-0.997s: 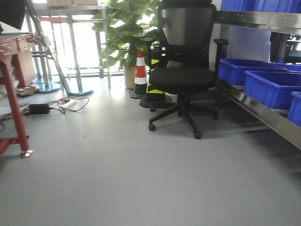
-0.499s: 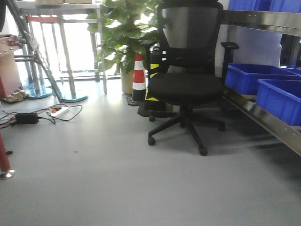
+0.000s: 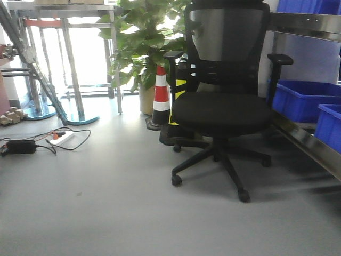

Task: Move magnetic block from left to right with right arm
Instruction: 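Turn the base toward the second grey table, cube held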

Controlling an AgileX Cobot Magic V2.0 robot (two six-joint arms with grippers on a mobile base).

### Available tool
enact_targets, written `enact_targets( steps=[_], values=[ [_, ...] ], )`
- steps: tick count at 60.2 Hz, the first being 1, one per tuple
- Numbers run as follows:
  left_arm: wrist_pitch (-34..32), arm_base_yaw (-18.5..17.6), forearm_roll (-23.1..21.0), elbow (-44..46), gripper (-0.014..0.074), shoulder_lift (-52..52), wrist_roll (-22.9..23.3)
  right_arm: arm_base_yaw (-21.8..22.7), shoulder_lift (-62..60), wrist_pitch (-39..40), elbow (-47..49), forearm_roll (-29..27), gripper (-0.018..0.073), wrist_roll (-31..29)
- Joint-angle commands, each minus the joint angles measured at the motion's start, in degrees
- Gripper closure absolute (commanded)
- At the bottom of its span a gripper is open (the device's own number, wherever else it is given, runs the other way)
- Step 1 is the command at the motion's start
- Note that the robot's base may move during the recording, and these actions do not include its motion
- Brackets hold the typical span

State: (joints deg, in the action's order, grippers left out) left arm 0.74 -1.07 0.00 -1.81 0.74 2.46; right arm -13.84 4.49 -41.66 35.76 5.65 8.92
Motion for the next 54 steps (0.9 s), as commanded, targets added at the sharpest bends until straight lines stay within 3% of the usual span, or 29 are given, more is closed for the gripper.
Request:
enact_targets(
  steps=[1, 54],
  values=[
    [-5.09, -0.26, 0.00, -0.55, 0.0713, 0.81, 0.25, 0.27, 1.15, 5.11, 1.19, 0.46, 0.0430, -0.64],
    [-5.09, -0.26, 0.00, -0.55, 0.0712, 0.81, 0.25, 0.27, 1.15, 5.11, 1.19, 0.46, 0.0430, -0.64]
  ],
)
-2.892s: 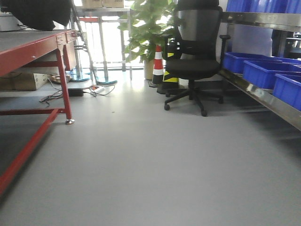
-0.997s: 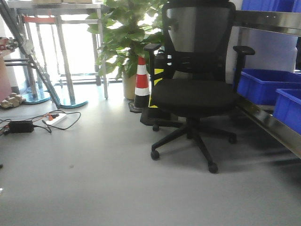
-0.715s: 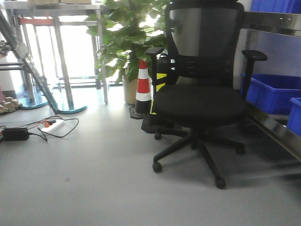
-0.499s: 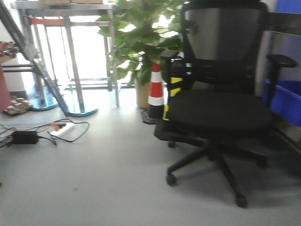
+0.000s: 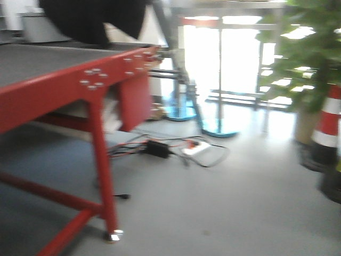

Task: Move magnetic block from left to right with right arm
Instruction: 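Turn the base toward the second grey table, cube held, then approach the second grey table holding the red cube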

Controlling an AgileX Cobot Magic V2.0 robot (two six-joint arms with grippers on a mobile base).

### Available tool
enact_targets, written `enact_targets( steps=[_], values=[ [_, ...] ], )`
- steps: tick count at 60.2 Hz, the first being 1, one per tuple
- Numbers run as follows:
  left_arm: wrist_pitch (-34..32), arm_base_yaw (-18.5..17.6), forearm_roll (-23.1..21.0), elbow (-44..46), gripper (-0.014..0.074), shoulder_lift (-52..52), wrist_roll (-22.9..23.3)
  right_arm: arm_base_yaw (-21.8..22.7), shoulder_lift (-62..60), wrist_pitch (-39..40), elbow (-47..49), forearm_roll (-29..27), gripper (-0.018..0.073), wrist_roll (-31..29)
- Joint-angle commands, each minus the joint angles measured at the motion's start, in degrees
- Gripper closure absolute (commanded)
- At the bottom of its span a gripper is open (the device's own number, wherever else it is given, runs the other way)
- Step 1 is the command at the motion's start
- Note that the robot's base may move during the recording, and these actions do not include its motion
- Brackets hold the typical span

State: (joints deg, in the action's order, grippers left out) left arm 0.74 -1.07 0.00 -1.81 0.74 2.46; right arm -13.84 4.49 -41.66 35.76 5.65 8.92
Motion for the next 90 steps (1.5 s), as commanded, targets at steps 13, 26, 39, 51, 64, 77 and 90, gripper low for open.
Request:
enact_targets(
  steps=[13, 26, 39, 51, 64, 77, 90],
  values=[
    [-5.09, -0.26, 0.00, -0.55, 0.0713, 0.81, 0.25, 0.27, 1.15, 5.11, 1.19, 0.46, 0.0430, -0.64],
    [-5.09, -0.26, 0.00, -0.55, 0.0713, 0.81, 0.25, 0.27, 1.15, 5.11, 1.19, 0.46, 0.0430, -0.64],
    [-5.09, -0.26, 0.00, -0.55, 0.0713, 0.81, 0.25, 0.27, 1.15, 5.11, 1.19, 0.46, 0.0430, -0.64],
    [-5.09, -0.26, 0.00, -0.55, 0.0713, 0.81, 0.25, 0.27, 1.15, 5.11, 1.19, 0.46, 0.0430, -0.64],
    [-5.09, -0.26, 0.00, -0.55, 0.0713, 0.81, 0.25, 0.27, 1.15, 5.11, 1.19, 0.46, 0.0430, -0.64],
    [-5.09, -0.26, 0.00, -0.55, 0.0713, 0.81, 0.25, 0.27, 1.15, 5.11, 1.19, 0.46, 0.0430, -0.64],
    [-5.09, -0.26, 0.00, -0.55, 0.0713, 0.81, 0.25, 0.27, 1.15, 5.11, 1.19, 0.46, 0.0430, -0.64]
  ],
)
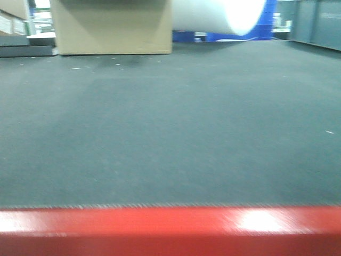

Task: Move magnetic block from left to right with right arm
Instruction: 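Approach the second grey table holding the red cube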

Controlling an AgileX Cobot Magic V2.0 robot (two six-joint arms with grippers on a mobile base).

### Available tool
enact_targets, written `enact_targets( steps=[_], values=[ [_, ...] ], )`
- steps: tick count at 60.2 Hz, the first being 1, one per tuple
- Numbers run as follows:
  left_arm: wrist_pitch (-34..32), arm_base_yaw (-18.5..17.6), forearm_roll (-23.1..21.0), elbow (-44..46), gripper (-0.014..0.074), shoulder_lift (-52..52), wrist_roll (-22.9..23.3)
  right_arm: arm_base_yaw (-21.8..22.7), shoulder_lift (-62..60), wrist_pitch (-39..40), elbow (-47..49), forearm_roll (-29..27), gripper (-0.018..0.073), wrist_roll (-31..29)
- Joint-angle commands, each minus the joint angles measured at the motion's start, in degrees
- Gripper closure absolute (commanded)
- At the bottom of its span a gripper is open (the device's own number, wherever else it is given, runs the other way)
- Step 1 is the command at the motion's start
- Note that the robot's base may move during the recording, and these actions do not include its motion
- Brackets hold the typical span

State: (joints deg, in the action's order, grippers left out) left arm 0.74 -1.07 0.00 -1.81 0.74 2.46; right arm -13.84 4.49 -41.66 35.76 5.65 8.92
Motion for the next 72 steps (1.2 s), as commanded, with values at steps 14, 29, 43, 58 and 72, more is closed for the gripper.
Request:
enact_targets(
  steps=[14, 29, 43, 58, 72],
  values=[
    [-5.09, -0.26, 0.00, -0.55, 0.0713, 0.81, 0.25, 0.27, 1.15, 5.11, 1.19, 0.46, 0.0430, -0.64],
    [-5.09, -0.26, 0.00, -0.55, 0.0713, 0.81, 0.25, 0.27, 1.15, 5.11, 1.19, 0.46, 0.0430, -0.64],
    [-5.09, -0.26, 0.00, -0.55, 0.0712, 0.81, 0.25, 0.27, 1.15, 5.11, 1.19, 0.46, 0.0430, -0.64],
    [-5.09, -0.26, 0.00, -0.55, 0.0713, 0.81, 0.25, 0.27, 1.15, 5.19, 1.19, 0.46, 0.0430, -0.64],
    [-5.09, -0.26, 0.00, -0.55, 0.0712, 0.81, 0.25, 0.27, 1.46, 3.69, 1.19, -1.65, 0.0430, -0.64]
  ],
)
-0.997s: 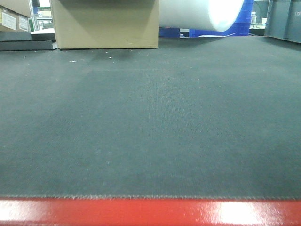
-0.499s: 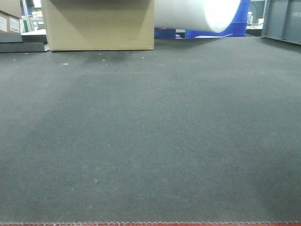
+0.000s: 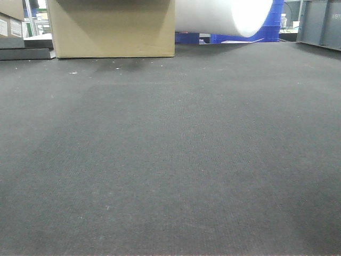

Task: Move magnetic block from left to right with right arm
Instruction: 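Approach the second grey table holding the red cube, then lower the red cube onto the table and open the right gripper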

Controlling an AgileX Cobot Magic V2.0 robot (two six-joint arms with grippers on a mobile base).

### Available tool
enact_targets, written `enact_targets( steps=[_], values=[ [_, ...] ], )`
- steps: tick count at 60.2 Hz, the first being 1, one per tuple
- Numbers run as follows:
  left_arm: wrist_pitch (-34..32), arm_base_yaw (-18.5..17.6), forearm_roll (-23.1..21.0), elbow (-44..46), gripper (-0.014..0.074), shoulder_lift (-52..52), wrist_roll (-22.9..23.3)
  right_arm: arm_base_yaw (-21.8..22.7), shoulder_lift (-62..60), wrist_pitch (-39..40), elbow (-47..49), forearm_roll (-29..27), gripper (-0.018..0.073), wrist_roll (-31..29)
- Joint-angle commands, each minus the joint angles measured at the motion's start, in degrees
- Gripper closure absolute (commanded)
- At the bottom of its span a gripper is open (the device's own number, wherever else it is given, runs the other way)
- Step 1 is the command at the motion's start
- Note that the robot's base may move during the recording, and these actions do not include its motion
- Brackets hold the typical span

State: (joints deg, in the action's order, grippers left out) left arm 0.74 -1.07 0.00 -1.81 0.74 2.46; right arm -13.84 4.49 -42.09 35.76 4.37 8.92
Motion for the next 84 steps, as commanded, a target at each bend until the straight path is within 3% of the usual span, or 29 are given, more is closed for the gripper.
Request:
enact_targets(
  steps=[1, 8, 14, 27, 34, 56, 84],
  values=[
    [-5.09, -0.26, 0.00, -0.55, 0.0713, 0.81, 0.25, 0.27, 1.69, 4.07, 1.19, -0.38, 0.0430, -0.64],
    [-5.09, -0.26, 0.00, -0.55, 0.0713, 0.81, 0.25, 0.27, 6.29, 4.27, 1.87, -1.02, 0.0430, -0.96],
    [-5.09, -0.26, 0.00, -0.55, 0.0713, 0.81, 0.25, 0.23, 12.61, 5.32, 4.42, -3.75, 0.0430, -5.61],
    [-5.09, -0.26, 0.00, -0.55, 0.0713, 0.81, 0.25, -0.85, 29.40, 6.38, 12.59, -16.78, 0.0430, -19.19],
    [-5.09, -0.26, 0.00, -0.55, 0.0713, 0.81, 0.25, -4.14, 37.45, 6.18, 15.98, -20.62, 0.0430, -21.66],
    [-5.09, -0.26, 0.00, -0.55, 0.0713, 0.81, 0.25, -16.30, 66.79, 2.44, 30.35, -19.64, 0.0430, -21.60],
    [-5.09, -0.26, 0.00, -0.55, 0.0713, 0.81, 0.25, -17.38, 94.58, 0.75, 42.53, -15.50, 0.0430, -16.76]
  ],
)
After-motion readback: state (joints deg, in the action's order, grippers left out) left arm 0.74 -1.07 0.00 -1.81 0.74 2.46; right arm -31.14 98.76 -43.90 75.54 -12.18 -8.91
